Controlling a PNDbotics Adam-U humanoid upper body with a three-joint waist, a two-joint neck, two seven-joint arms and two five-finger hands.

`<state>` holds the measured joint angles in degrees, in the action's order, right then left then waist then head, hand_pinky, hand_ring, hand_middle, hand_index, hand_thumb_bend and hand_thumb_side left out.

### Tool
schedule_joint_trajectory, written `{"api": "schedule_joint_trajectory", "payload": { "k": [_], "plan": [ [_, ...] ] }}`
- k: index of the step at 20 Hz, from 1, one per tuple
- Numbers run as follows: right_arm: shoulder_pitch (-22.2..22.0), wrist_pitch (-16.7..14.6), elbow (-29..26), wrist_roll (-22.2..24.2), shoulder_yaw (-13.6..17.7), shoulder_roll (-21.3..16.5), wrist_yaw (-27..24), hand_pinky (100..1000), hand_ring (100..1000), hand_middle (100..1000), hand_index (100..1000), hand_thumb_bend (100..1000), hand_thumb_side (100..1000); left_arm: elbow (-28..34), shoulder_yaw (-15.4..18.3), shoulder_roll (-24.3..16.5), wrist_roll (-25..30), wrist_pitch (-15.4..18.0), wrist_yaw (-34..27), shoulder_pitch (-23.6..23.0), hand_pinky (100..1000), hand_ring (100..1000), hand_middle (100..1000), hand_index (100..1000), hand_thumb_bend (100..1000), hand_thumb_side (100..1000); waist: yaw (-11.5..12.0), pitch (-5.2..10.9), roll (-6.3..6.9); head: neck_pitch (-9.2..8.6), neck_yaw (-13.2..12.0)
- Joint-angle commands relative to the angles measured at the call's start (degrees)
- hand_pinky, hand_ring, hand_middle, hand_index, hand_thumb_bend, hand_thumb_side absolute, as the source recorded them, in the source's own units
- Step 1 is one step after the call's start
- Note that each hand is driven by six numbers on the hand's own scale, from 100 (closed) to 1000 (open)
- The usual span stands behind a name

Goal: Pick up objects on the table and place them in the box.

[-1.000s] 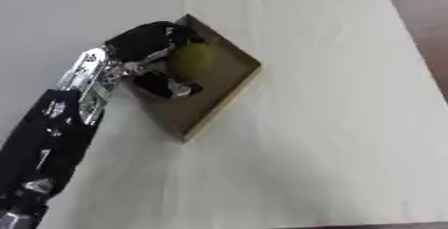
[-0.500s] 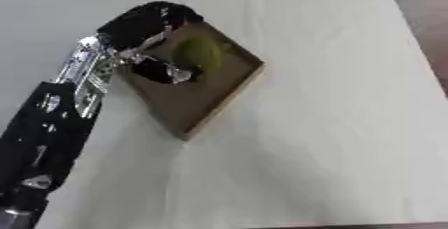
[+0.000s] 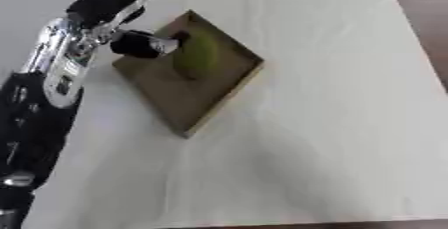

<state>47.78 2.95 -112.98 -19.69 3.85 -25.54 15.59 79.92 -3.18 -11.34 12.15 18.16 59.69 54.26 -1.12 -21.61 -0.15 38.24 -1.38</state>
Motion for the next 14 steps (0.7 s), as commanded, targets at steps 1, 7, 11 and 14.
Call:
{"api": "schedule_joint_trajectory", "payload": {
  "k": [1,7,11,14],
  "plan": [
    [0.33,-0.03,-0.86,-0.29,0.51,-1.95,0.56,781,637,544,805,100,575,4.31,2.02,-3.95,-3.12,-2.59,-6.70,-0.08,818,821,738,912,135,523,0.48,1.63,-0.21,0.10,0.39],
    [-0.25,-0.02,-1.51,-0.50,0.75,-2.73,0.67,779,637,545,804,100,574,9.95,7.11,-13.43,-11.31,-5.78,-24.40,-5.06,769,781,690,898,100,542,2.07,1.39,-0.61,-0.55,1.84],
    [-0.25,-0.72,-1.60,-0.66,0.82,-2.88,0.91,778,636,547,803,100,577,13.04,10.39,-20.14,-15.14,-5.26,-35.41,-10.13,765,779,697,896,100,623,2.97,1.22,-0.52,-1.06,2.81],
    [-0.18,-1.74,-1.61,-0.93,0.84,-2.79,1.28,777,636,549,803,100,579,15.26,13.81,-24.78,-19.25,-2.96,-43.74,-15.73,762,781,700,891,100,661,4.15,0.95,-0.33,-1.84,3.22]
  ]
}}
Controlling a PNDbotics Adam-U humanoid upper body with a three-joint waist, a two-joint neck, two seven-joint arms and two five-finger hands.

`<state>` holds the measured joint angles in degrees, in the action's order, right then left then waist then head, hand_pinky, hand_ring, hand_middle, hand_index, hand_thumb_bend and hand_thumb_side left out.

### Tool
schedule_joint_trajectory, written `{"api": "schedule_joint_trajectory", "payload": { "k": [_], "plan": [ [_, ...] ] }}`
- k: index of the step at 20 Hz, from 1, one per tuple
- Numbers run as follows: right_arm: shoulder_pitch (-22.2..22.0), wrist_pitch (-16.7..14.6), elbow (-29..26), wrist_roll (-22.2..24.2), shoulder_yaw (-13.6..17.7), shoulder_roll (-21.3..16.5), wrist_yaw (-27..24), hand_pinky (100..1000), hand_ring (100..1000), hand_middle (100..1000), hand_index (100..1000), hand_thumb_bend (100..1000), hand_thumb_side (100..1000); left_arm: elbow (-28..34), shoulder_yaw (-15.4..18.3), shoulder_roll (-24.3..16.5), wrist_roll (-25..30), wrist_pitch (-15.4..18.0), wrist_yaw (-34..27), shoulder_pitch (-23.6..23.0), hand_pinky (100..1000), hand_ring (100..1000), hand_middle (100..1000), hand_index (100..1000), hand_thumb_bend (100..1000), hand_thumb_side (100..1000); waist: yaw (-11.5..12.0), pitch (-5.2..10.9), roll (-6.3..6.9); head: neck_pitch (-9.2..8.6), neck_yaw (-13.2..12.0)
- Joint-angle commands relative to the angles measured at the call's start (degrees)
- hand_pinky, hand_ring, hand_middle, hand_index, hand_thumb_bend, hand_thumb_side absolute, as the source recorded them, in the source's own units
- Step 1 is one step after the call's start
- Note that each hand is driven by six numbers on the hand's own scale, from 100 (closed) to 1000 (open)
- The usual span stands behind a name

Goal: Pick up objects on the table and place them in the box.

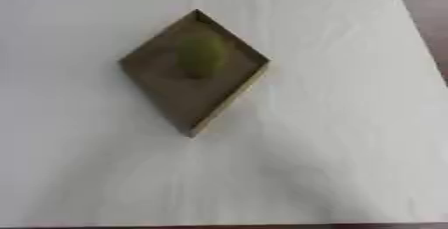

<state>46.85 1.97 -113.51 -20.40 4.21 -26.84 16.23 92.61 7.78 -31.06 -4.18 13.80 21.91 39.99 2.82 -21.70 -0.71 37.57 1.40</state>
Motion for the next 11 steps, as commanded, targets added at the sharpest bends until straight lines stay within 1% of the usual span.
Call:
{"api": "schedule_joint_trajectory", "payload": {
  "k": [1,3,5,7,8,9,11],
  "plan": [
    [0.81,-1.12,-1.08,-0.28,0.43,-1.46,0.84,776,636,550,802,100,579,3.19,4.01,-6.47,-4.41,2.42,-8.76,-3.52,761,780,698,887,100,676,0.56,0.92,0.31,-1.71,0.46],
    [0.99,-1.86,-1.08,-0.32,0.26,-1.31,1.30,775,638,553,802,100,580,4.38,6.49,-8.80,-7.58,4.58,-13.73,-7.68,759,780,697,881,100,692,1.08,0.67,0.43,-2.49,0.32],
    [1.09,-2.41,-1.08,-0.46,0.13,-1.19,1.59,776,641,555,803,100,581,5.81,9.13,-10.20,-10.92,6.61,-18.14,-11.47,758,780,699,880,100,688,1.38,0.39,0.44,-2.62,0.45],
    [1.15,-2.70,-1.08,-0.72,0.08,-1.11,1.74,777,648,562,804,100,583,7.26,11.11,-10.77,-13.37,8.12,-21.16,-13.98,757,782,701,878,100,677,1.46,0.17,0.38,-2.52,0.60],
    [1.23,-2.91,-1.08,-1.08,0.13,-1.02,1.78,778,650,565,805,100,582,8.76,12.79,-10.74,-15.38,9.18,-22.90,-15.79,754,780,704,876,100,859,1.47,-0.02,0.29,-2.43,0.74],
    [1.29,-3.14,-1.08,-1.49,0.16,-0.92,1.82,778,652,565,805,100,585,10.26,14.14,-10.65,-17.19,9.98,-24.30,-17.39,752,779,699,874,100,662,1.44,-0.16,0.22,-2.40,0.86],
    [1.33,-3.60,-1.08,-2.15,0.20,-0.74,1.93,779,654,567,805,100,586,13.05,16.25,-10.13,-20.21,10.88,-26.17,-19.87,749,777,696,872,100,662,1.45,-0.40,0.09,-2.51,1.24]
  ]
}}
